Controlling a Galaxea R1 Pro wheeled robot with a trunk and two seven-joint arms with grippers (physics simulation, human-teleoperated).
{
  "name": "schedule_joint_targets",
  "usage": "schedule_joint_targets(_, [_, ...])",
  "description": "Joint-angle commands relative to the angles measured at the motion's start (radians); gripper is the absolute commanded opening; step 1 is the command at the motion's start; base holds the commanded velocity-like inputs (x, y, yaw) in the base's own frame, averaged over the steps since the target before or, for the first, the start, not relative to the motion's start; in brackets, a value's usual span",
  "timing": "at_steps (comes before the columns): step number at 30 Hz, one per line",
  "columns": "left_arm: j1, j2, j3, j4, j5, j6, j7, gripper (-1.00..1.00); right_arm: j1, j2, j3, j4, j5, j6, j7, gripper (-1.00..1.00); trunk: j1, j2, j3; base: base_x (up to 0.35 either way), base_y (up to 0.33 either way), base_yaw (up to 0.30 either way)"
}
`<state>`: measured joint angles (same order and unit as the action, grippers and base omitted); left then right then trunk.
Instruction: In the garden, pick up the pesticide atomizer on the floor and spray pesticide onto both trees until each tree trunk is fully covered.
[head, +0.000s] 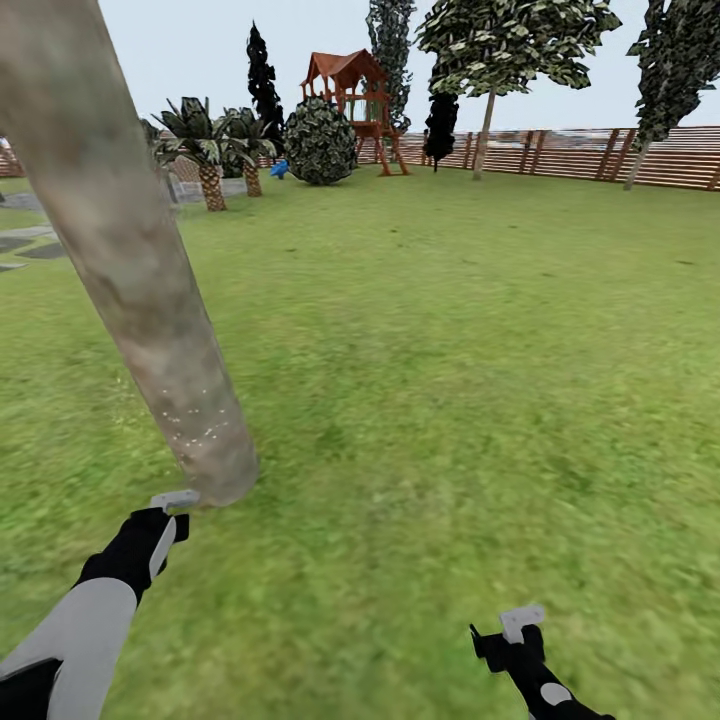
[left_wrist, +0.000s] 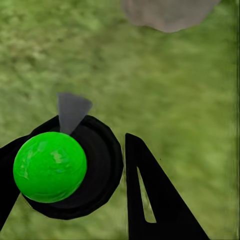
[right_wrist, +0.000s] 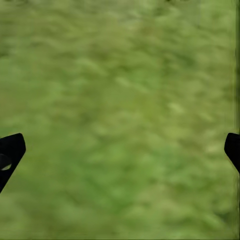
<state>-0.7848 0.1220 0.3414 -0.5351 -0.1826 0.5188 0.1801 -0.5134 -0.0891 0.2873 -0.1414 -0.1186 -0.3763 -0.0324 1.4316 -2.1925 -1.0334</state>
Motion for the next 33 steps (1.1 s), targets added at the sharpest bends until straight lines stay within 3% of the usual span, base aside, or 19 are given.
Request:
schedule_joint_targets(1, [-0.001, -0.001, 0.004, -0.002, -0.011, 0.005, -0.003, -1.0, 0.0, -0.001, 0.009, 0.0, -0.01, -0.003, -0.003, 1.0, 0.0, 0.0, -0.001, 0.171, -0.227, 0.001])
schedule_joint_targets(12, [-0.001, 0.0, 0.005, -0.002, -0.009, 0.005, 0.002, -1.0, 0.0, -0.001, 0.009, 0.0, -0.01, -0.003, -0.002, 1.0, 0.0, 0.0, -0.001, 0.071, -0.259, 0.017])
schedule_joint_targets(26, [0.0, 0.007, 0.005, -0.001, -0.013, 0.006, -0.003, -1.0, 0.0, -0.001, 0.009, 0.0, -0.011, -0.003, -0.001, 1.0, 0.0, 0.0, -0.001, 0.099, -0.259, 0.264])
schedule_joint_targets(33, [0.041, 0.004, 0.007, 0.003, -0.009, 0.006, -0.004, -1.0, 0.0, -0.001, 0.009, 0.0, -0.011, -0.003, -0.001, 1.0, 0.0, 0.0, -0.001, 0.245, -0.177, 0.253])
